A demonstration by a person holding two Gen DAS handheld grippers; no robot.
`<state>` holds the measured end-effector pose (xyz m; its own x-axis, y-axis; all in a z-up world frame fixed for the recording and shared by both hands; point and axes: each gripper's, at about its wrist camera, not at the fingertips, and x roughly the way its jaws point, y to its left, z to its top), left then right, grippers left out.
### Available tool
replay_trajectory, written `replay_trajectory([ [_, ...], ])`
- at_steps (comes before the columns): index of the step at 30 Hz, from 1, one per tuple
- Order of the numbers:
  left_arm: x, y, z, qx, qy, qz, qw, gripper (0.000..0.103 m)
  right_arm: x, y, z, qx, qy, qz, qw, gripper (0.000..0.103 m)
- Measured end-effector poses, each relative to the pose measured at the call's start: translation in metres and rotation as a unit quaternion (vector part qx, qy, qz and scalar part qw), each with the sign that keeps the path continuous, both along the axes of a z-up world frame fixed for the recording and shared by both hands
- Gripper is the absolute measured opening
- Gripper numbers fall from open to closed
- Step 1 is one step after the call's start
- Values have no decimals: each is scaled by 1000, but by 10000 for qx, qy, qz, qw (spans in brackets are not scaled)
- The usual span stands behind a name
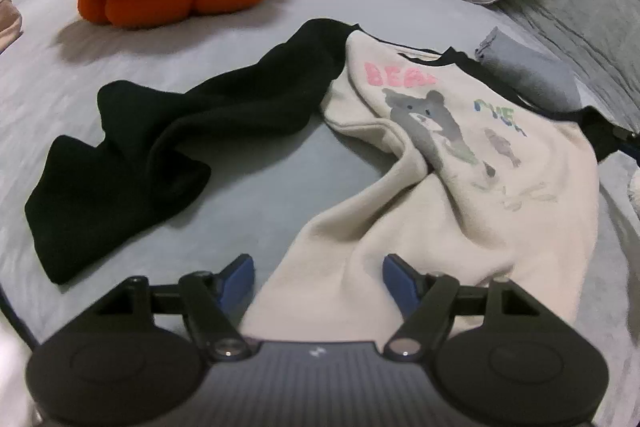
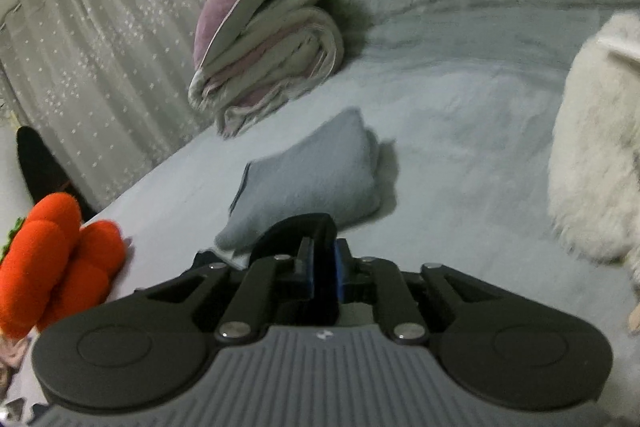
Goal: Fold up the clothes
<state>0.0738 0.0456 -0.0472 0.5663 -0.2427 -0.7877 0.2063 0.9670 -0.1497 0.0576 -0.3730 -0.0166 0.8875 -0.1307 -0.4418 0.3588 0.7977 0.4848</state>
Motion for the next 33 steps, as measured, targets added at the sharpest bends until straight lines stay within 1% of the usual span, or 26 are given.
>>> replay_trajectory([
  [3, 1, 0, -2, -16, -13, 36, 10000, 71, -1, -1, -2, 198, 102, 137, 9997, 18],
  [5, -1, -1, -2, 27, -44, 14, 10000, 71, -4, -2, -3, 375, 154, 244, 9989, 23],
  [6, -1, -2, -3, 60, -66, -11, 10000, 70, -6, -3, -4, 462, 173, 304, 9983, 36],
  [7, -1, -3, -3, 92, -88, -36, 9999, 70, -8, -3, -5, 548, 192, 365, 9976, 44],
  [9, -1, -3, -3, 107, -117, -51, 9999, 70, -13, -2, -7, 634, 247, 558, 9961, 44],
  [13, 0, -2, -3, 93, -161, -15, 9998, 67, -23, 6, -13, 558, 495, 903, 9931, 46],
  [15, 1, -3, -2, 62, -188, 14, 9998, 58, -28, 11, -16, 446, 633, 1024, 9917, 46],
  [17, 2, -5, -2, 44, -191, 5, 9998, 51, -31, 15, -18, 371, 738, 1147, 9900, 47],
  [21, 3, -12, -2, 46, -164, -9, 9999, 44, -32, 26, -22, 385, 884, 1560, 9830, 48],
  [23, 4, -14, -1, 59, -146, 24, 9999, 42, -30, 34, -22, 354, 1060, 1810, 9771, 53],
  [24, 3, -16, -1, 60, -143, 35, 9999, 37, -27, 39, -23, 340, 1190, 1939, 9732, 53],
  [26, 1, -19, 0, 76, -157, 24, 9998, 31, -26, 48, -25, 455, 1294, 2170, 9665, 53],
  [27, 0, -20, 0, 77, -163, 17, 9998, 26, -26, 52, -27, 517, 1344, 2283, 9629, 53],
  [30, -3, -22, 3, 26, -173, 10, 9998, 17, -22, 60, -30, 863, 1405, 2476, 9547, 54],
  [31, -4, -22, 4, -7, -177, 8, 9998, 15, -20, 62, -31, 972, 1424, 2533, 9519, 54],
  [32, -6, -22, 5, -40, -181, 6, 9998, 14, -18, 65, -32, 1081, 1445, 2586, 9490, 51],
  [33, -7, -22, 7, -72, -184, 4, 9998, 14, -17, 67, -32, 1173, 1501, 2593, 9468, 39],
])
